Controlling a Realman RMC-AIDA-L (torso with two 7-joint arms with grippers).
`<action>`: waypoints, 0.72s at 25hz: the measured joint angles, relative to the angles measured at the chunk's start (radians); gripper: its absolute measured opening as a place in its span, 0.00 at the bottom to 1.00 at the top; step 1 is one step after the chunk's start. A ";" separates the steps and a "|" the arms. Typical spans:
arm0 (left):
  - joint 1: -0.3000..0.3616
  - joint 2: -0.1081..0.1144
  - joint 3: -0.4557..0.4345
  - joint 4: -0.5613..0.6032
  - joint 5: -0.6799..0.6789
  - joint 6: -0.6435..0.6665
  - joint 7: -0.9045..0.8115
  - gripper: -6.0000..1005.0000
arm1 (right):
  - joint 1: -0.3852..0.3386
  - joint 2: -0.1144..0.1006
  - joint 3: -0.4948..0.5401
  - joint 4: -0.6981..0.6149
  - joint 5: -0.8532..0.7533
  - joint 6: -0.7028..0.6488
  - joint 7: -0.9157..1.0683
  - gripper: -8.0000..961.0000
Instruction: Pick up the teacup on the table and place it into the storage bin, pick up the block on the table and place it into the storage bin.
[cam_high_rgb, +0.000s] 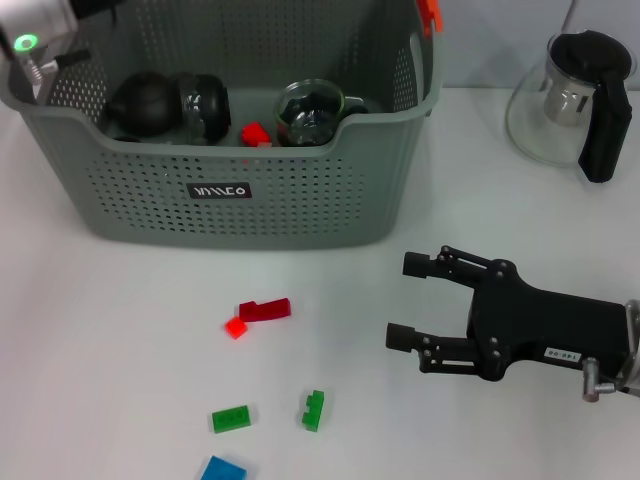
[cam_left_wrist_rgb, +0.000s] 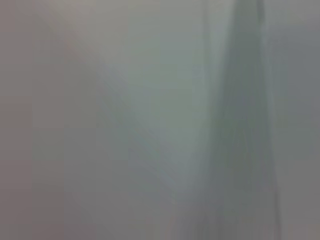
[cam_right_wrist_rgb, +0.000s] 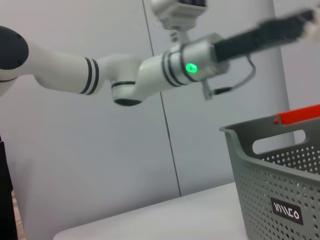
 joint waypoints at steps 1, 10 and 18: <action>0.001 -0.001 0.051 0.014 0.001 -0.063 -0.010 0.57 | 0.001 0.000 0.000 0.000 0.000 0.000 0.000 0.95; -0.018 -0.013 0.487 0.201 0.330 -0.491 -0.360 0.57 | 0.003 0.000 0.000 0.001 0.000 0.000 0.000 0.95; -0.077 -0.120 0.530 0.251 0.830 -0.623 -0.593 0.57 | 0.003 0.000 0.000 0.003 0.001 0.001 0.000 0.95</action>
